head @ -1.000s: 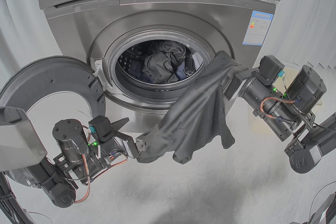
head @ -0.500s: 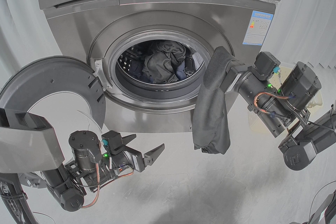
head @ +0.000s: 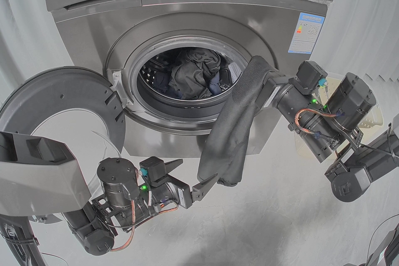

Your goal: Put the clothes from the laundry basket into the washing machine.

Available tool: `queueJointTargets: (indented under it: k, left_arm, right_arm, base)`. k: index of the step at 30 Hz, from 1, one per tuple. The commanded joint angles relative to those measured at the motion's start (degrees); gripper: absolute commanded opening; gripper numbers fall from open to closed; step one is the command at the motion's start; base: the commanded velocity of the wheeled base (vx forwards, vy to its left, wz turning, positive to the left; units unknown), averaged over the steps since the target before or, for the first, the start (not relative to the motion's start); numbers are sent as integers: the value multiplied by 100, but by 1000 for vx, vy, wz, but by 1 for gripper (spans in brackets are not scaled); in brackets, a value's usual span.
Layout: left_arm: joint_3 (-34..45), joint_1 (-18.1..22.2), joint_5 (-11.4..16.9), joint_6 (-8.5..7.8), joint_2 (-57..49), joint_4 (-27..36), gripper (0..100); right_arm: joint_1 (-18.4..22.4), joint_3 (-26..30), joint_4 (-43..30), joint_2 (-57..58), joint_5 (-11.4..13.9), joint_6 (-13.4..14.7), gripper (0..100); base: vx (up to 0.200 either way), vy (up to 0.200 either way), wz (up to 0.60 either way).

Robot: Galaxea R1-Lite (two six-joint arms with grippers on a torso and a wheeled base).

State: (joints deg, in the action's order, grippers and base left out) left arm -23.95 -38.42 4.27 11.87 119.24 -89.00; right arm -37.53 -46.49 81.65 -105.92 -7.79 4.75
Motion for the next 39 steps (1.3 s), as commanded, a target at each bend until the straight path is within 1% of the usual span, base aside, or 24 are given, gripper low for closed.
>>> queueJointTargets:
  k: [1,3,5,6,7,8,9,12,13,15,17,21,23,27,29,32,37,39]
  left_arm:
    - [-171,-104,4,-1,170,-3,100]
    - [-215,-113,13,-1,179,-3,100]
    - [-364,-113,22,-10,232,-3,100]
    - [-364,-113,22,-10,232,-3,100]
    - [-514,-121,4,-18,328,-3,100]
    - [-549,-113,-5,-36,346,-3,100]
    - [-602,-113,-22,-62,372,-3,100]
    - [-733,-113,-40,-141,487,-3,100]
    - [-733,-113,-40,-141,487,-3,100]
    - [-839,-69,-58,-229,610,-3,100]
    - [-900,-51,-119,-265,645,-3,100]
    - [-892,-7,-172,-265,654,-3,100]
    - [-857,46,-216,-273,671,-3,100]
    - [-900,63,-321,-300,724,-3,100]
    - [-944,63,-321,-300,768,-3,100]
    - [-1059,81,-321,-370,864,-3,100]
    - [-1331,177,-304,-352,1075,6,100]
    - [-1568,230,-304,-335,1251,6,100]
  right_arm:
    - [-158,-141,-9,-42,-144,17,0]
    - [-254,-281,-53,-104,-232,17,0]
    - [-342,-712,-176,-324,-311,8,0]
    - [-342,-712,-176,-324,-311,8,0]
    - [-439,-1072,-334,-464,-337,8,0]
    - [-456,-1134,-361,-482,-364,8,0]
    - [-465,-1230,-422,-517,-443,8,0]
    - [-474,-1380,-431,-631,-531,8,0]
    - [-474,-1380,-431,-631,-531,8,0]
    - [-474,-1459,-492,-684,-539,8,0]
    - [-509,-1556,-598,-702,-548,8,0]
    - [-720,-1723,-888,-728,-680,43,0]
    - [-782,-1828,-1072,-719,-689,149,0]
    - [-808,-2065,-1319,-710,-698,175,0]
    - [-808,-2127,-1345,-710,-724,184,0]
    - [-817,-2127,-1345,-719,-759,193,0]
    - [-843,-2153,-1336,-719,-768,228,0]
    - [-957,-2171,-1310,-719,-777,228,0]
  base:
    - [0,0,0]
    - [0,0,0]
    - [0,0,0]
    - [0,0,0]
    - [0,0,0]
    - [0,0,0]
    - [0,0,0]
    - [0,0,0]
    - [0,0,0]
    - [0,0,0]
    - [0,0,0]
    - [0,0,0]
    - [0,0,0]
    - [0,0,0]
    - [0,0,0]
    - [0,0,0]
    - [0,0,0]
    - [0,0,0]
